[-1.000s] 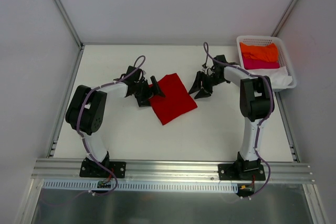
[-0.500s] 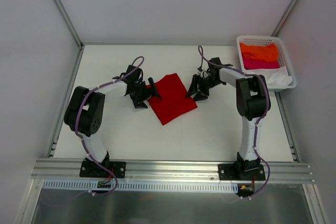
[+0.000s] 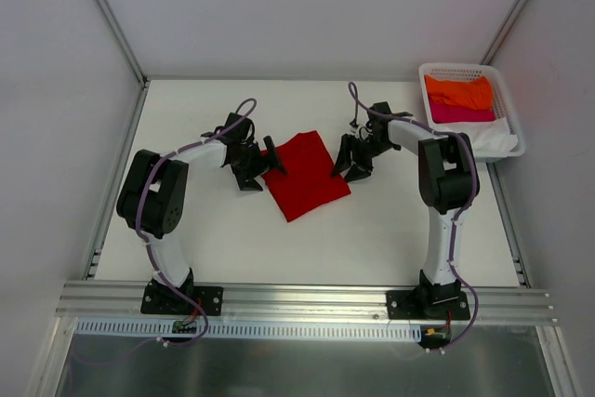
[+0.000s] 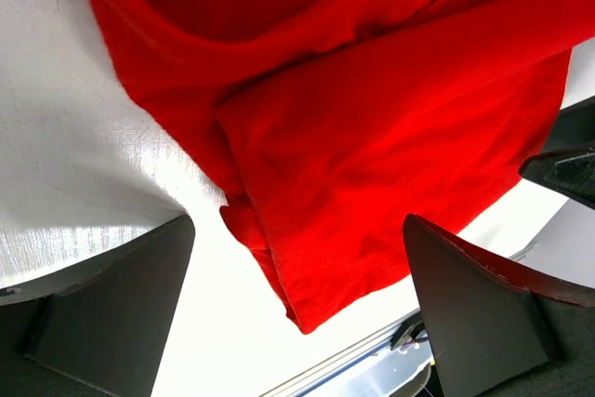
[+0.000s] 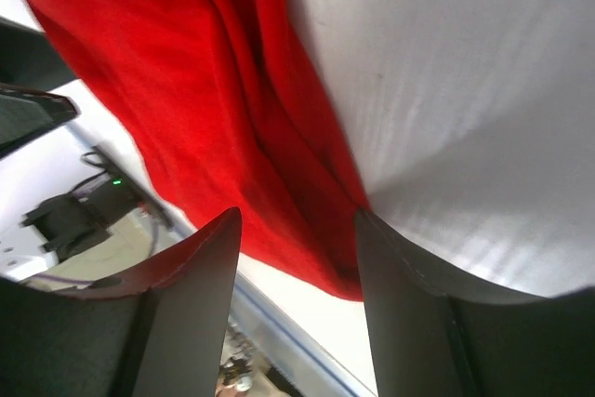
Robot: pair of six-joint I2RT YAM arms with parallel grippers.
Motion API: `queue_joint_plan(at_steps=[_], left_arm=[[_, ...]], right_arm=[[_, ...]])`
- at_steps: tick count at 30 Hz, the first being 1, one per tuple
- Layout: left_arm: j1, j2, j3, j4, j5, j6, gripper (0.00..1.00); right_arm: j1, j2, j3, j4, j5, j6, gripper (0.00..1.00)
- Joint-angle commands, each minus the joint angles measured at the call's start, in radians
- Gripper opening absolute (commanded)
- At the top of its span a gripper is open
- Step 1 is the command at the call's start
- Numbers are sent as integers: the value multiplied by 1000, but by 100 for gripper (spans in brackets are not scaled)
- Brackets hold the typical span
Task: Fold and stack the t-shirts
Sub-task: Put the neatly folded tshirt into the corner of the board with the left arm
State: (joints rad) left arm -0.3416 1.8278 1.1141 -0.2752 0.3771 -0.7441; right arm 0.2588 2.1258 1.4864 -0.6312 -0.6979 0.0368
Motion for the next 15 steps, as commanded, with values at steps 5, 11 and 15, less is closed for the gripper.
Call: queue_joint_plan(at_steps=[5,11,15], left_arm=[[-13,24,-17,-42,-38,40,99],[-13,24,-19,-42,-38,37,99],[-13,39,-11,-41,-29,35,99]], right_arm=[[5,-72,28,-87,113,-98,56],[3,-75,26,-88,136,-100,56],[8,-30,34,-79,92,-86,56]])
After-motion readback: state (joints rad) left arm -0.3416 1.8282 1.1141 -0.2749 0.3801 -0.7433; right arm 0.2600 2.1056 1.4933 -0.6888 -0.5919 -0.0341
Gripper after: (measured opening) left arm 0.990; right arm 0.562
